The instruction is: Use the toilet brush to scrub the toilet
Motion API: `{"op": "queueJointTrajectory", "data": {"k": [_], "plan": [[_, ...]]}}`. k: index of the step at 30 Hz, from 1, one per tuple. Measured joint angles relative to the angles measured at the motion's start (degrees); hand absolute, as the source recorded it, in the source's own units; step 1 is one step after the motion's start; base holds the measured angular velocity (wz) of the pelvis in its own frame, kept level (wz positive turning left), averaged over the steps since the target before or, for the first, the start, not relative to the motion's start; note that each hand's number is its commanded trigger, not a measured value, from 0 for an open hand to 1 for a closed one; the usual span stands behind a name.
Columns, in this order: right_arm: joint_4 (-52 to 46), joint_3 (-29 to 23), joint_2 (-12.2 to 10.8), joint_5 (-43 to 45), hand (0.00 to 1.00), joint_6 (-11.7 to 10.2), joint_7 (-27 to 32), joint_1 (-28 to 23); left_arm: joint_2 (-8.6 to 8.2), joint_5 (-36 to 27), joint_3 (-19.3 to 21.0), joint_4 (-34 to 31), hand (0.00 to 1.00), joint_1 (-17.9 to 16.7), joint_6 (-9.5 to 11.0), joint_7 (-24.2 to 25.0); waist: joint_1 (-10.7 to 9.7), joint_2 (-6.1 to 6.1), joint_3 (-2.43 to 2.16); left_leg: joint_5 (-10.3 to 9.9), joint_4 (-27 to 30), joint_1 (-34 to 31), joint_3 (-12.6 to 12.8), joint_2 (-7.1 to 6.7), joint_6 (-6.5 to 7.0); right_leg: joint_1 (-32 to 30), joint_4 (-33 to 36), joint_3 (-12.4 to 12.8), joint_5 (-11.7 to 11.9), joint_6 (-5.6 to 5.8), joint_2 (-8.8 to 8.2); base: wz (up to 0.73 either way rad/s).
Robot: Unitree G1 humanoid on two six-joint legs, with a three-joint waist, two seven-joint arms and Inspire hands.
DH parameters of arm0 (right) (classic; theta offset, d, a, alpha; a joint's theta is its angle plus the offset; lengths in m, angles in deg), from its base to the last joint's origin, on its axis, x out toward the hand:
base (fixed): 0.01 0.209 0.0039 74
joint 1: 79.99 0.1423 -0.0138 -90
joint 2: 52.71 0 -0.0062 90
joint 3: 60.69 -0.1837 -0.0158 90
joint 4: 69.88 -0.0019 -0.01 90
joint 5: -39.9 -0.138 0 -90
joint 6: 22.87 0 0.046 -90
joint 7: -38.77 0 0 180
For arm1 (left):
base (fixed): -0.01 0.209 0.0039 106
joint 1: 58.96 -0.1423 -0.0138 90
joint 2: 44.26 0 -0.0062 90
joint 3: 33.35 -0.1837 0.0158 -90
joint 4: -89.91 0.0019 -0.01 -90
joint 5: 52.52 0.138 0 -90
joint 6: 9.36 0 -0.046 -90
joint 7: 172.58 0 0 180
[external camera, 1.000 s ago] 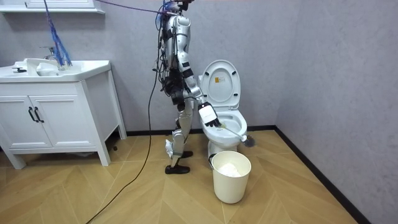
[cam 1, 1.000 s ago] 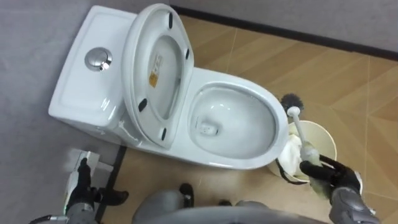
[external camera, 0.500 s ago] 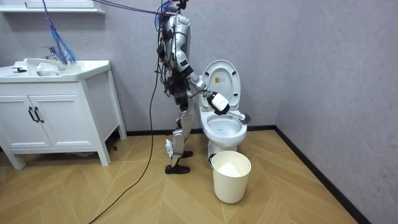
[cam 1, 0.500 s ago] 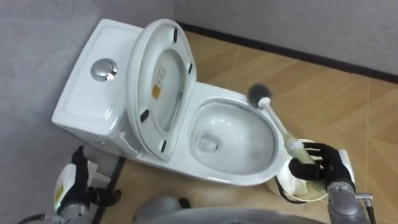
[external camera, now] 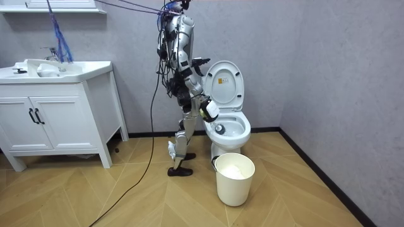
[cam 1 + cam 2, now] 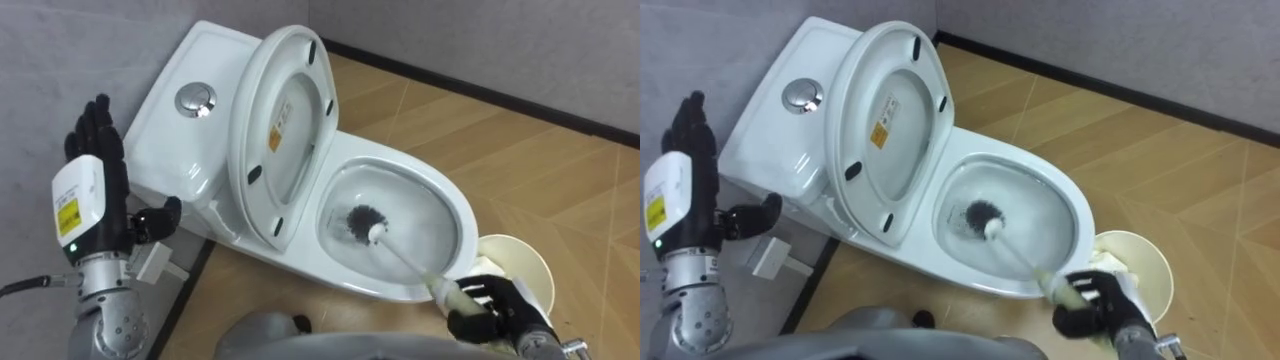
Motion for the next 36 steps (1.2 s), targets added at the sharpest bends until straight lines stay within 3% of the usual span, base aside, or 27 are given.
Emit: {"op": "queueJointTrajectory", "data": {"k": [7, 10, 15, 23, 30, 34, 36], "plan": [[1.8, -0.1, 0.0, 0.6, 1.00, 0.4, -0.7, 0.3, 0.03, 0.9, -0.5, 0.0, 0.00, 1.0, 0.0, -1.0, -0.2, -0.76, 0.12, 0.0, -0.2, 0.2, 0.3, 0.16, -0.03, 0.2, 0.0, -0.1, 0.0, 0.00, 0.02, -0.01], [2.3, -0.1, 0.0, 0.4, 1.00, 0.4, -1.3, 0.4, 0.78, 2.0, -1.2, -0.1, 0.00, 1.0, 0.0, -1.1, -0.3, -0.65, 0.17, -0.1, 0.0, 0.2, 0.1, 0.11, 0.04, 0.4, 0.0, -0.3, 0.0, 0.01, 0.00, 0.03], [4.2, -0.1, 0.1, 0.4, 1.00, 0.3, -1.6, 1.7, 2.04, 3.2, -3.9, -1.0, 0.00, 1.1, 0.0, -1.1, -1.5, -0.41, 0.24, -0.1, 0.0, 0.3, -0.4, 0.02, 0.06, 0.8, 0.0, -0.7, 0.0, 0.02, 0.01, 0.04], [7.2, 0.0, 0.6, 0.4, 1.00, 0.5, -2.0, 4.7, 2.55, 2.7, -8.4, -0.7, 0.00, 1.0, 0.0, -0.1, -1.3, -0.36, 0.25, -0.1, -0.1, 0.2, -0.2, 0.08, 0.02, 0.4, 0.1, -0.5, 0.0, 0.01, 0.00, -0.01], [12.1, 1.3, 1.2, 1.7, 1.00, 2.1, -1.3, 12.6, 2.71, 2.2, -10.2, 8.6, 0.00, 5.9, -0.1, 3.7, -1.2, 0.17, 0.03, 0.1, 2.2, -4.0, -0.4, 0.44, 0.13, -3.3, 2.2, -0.6, 0.0, -0.01, 0.08, 0.01], [15.2, 3.8, 3.1, 2.4, 1.00, 2.6, -1.2, 18.9, 3.83, -0.5, -12.5, 14.1, 0.00, 9.7, -0.3, 5.6, -1.0, 0.26, 0.86, 0.4, 3.1, -6.7, -0.6, 0.53, 0.43, -6.4, 3.9, -0.6, 0.0, -0.03, -0.04, 0.01], [17.6, 4.6, 3.6, 2.3, 1.00, 2.7, -0.4, 21.9, 4.15, -0.5, -14.2, 16.3, 0.00, 11.9, 0.6, 5.1, -0.4, 0.28, 1.00, 0.7, 3.0, -7.8, -0.9, 0.29, 0.67, -7.6, 4.1, -0.8, 0.0, -0.03, -0.22, 0.07]]}}
